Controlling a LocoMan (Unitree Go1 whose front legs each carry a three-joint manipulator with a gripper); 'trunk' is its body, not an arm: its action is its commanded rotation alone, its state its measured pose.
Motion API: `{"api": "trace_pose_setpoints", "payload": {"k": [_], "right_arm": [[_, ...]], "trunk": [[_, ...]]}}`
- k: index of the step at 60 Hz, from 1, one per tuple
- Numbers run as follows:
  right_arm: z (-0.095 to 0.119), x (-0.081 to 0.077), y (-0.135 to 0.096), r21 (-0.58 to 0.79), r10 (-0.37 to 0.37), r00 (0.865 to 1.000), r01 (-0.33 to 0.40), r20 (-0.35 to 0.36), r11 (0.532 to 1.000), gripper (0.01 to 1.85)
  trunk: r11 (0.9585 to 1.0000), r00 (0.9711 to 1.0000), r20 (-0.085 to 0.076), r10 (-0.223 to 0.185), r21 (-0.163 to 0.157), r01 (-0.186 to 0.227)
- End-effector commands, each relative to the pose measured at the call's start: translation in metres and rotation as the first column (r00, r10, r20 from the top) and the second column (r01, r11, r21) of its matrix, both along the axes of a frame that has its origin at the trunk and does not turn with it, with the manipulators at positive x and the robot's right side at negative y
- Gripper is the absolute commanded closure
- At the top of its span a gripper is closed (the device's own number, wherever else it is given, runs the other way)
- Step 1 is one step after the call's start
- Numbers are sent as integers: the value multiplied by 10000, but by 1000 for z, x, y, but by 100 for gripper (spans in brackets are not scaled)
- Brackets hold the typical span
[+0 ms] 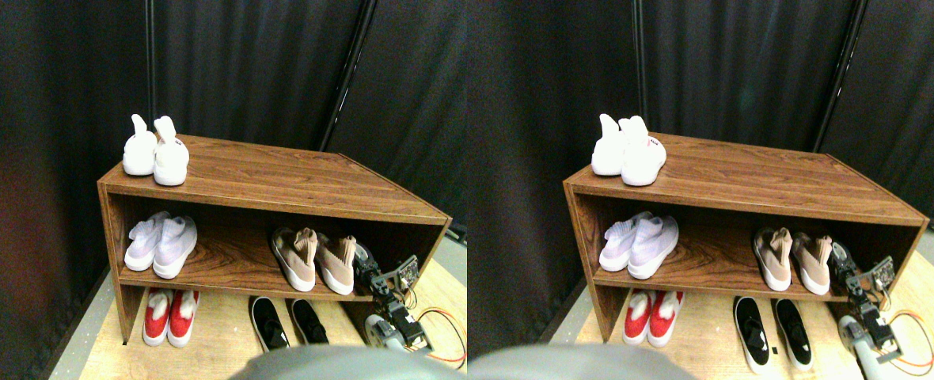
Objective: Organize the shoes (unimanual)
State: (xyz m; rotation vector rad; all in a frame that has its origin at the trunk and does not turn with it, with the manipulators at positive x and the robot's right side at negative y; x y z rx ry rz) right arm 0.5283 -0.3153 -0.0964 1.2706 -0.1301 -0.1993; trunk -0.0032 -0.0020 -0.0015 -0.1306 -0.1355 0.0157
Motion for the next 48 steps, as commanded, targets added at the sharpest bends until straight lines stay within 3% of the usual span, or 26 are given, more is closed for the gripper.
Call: {"api": "trace_pose_setpoints", "payload": {"k": [1, 17, 24, 48], "right_arm": [[-4, -3, 9, 111, 273, 9996, -272, -104, 9996, 180], [1, -2, 32, -124, 322, 9989, -326, -334, 9994, 180], [-2, -1, 42, 266, 733, 9967, -724, -356, 9970, 180], [-10, -5, 56, 274, -72, 9990, 84, -438, 9996, 180]], "trunk": [[9996, 9996, -184, 210, -171, -214], [9988, 9993, -179, 325, -370, -332], [9983, 9991, -190, 369, -447, -378], [9983, 9989, -265, 387, -436, -398]]}}
